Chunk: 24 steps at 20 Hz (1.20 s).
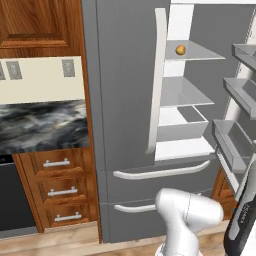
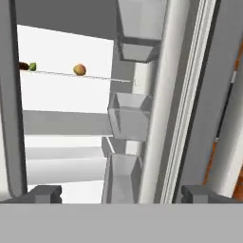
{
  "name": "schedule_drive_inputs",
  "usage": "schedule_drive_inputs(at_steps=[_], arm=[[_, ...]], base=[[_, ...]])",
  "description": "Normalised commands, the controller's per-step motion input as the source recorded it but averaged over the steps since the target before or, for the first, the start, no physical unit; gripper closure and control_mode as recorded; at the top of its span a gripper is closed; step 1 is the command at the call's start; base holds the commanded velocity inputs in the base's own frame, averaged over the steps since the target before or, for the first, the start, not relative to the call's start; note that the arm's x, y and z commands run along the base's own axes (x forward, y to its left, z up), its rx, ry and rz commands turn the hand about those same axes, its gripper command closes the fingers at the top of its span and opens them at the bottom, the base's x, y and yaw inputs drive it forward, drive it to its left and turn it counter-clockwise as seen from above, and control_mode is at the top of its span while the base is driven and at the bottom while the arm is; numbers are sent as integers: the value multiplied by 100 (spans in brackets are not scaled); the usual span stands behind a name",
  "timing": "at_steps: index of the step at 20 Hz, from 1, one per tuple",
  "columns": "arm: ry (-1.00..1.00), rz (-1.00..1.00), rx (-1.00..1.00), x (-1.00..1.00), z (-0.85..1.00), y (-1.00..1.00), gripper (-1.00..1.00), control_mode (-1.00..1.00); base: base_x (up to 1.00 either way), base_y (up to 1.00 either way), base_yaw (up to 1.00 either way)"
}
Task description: Open the fridge, remove the mango, lemon wedge, and chicken drumstick, and place them on any counter.
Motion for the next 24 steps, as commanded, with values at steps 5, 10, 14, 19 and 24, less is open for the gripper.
schedule_drive_inputs(at_steps=[5,10,14,19,24], arm=[[24,-21,-3,41,0,55,-100,-100],[20,-5,-9,44,0,27,-100,-100],[14,-14,-16,60,-2,36,-100,-100],[13,-16,-14,94,-4,22,-100,-100],[0,-11,-6,96,-5,6,-100,-100]], base=[[0,0,0],[0,0,0],[0,0,0],[0,0,0],[0,0,0]])
